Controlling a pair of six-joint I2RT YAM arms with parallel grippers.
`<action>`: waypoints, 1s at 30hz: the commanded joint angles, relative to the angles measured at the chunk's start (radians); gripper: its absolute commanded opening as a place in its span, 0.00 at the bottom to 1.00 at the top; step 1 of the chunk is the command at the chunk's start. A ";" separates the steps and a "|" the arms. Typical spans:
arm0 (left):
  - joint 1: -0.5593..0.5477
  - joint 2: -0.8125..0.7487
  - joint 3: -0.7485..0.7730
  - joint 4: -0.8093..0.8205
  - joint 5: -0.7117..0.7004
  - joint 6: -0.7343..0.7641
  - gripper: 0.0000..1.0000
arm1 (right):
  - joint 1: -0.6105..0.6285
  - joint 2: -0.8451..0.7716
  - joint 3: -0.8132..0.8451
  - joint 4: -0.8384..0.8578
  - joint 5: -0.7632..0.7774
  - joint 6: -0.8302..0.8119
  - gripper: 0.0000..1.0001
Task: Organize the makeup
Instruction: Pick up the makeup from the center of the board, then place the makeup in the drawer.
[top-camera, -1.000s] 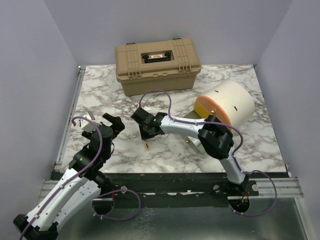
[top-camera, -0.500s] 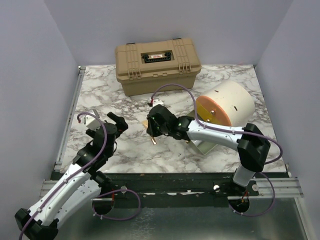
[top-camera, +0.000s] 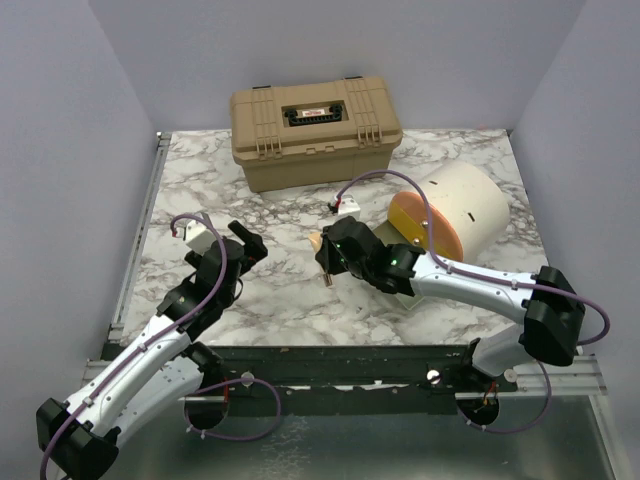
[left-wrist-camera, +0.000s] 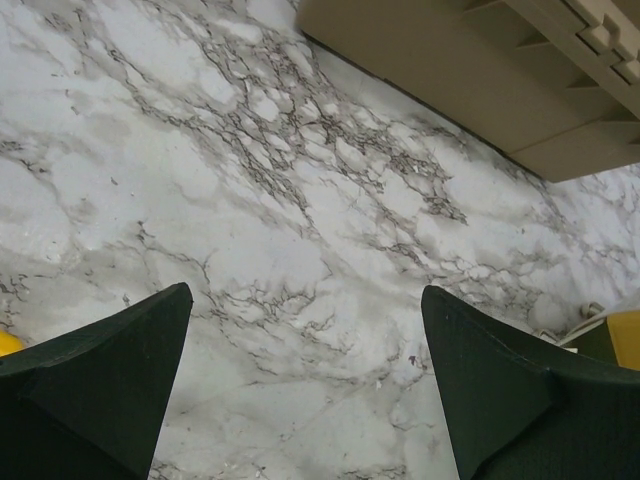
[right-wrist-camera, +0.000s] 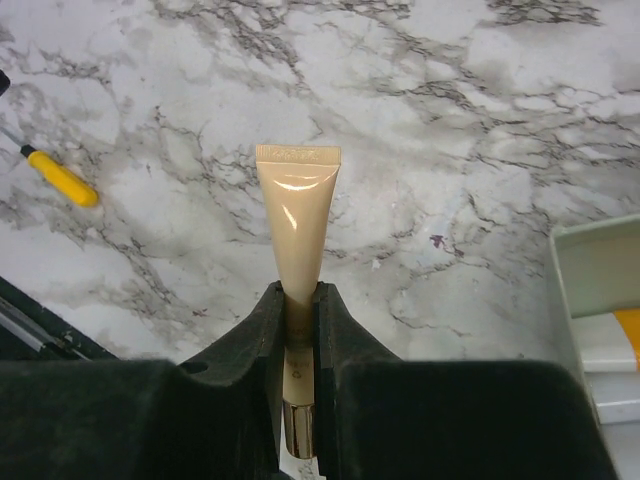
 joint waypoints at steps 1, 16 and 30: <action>0.005 0.029 0.010 0.058 0.076 0.037 0.99 | 0.002 -0.077 -0.071 0.027 0.156 0.072 0.04; 0.007 0.062 0.023 0.088 0.064 0.050 0.99 | -0.007 -0.192 -0.097 -0.362 0.564 0.320 0.06; 0.005 0.024 0.014 0.087 0.058 0.012 0.99 | -0.181 -0.151 -0.041 -0.394 0.381 0.254 0.11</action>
